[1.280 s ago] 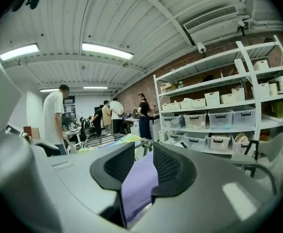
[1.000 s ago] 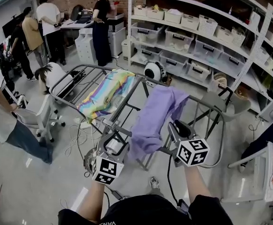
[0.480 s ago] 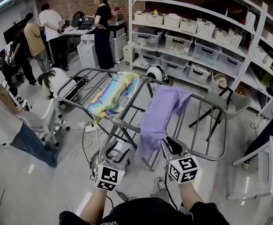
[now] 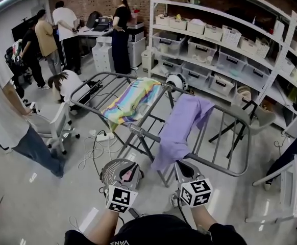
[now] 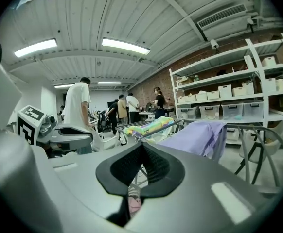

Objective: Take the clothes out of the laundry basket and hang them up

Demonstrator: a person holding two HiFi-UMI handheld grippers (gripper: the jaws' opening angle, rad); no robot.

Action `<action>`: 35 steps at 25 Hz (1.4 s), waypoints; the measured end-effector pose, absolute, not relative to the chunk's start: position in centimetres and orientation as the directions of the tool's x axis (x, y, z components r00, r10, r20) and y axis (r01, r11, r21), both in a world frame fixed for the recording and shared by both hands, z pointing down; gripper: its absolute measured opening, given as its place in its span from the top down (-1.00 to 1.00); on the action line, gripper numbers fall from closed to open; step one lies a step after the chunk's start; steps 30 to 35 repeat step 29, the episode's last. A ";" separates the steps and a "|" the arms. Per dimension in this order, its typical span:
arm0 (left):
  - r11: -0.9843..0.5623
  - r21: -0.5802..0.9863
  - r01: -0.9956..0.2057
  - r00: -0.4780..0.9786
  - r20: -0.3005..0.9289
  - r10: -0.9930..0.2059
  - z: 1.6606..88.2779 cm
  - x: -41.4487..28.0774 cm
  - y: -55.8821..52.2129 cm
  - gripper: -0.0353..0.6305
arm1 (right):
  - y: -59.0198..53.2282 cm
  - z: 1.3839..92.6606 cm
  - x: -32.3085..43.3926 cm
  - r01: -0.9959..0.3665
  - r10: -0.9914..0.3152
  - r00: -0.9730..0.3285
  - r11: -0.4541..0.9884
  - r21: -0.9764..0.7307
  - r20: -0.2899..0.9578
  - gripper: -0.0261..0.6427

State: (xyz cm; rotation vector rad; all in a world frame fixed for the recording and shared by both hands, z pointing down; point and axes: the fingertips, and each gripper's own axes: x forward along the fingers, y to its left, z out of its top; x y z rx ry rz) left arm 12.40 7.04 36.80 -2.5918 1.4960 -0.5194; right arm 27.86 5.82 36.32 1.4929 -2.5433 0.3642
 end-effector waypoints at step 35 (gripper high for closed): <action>-0.484 -0.234 -0.843 0.419 0.277 -0.865 38.4 11.6 9.3 0.89 | 7.6 37.7 26.5 -0.858 -0.808 -0.504 0.508 -0.073 0.304 0.91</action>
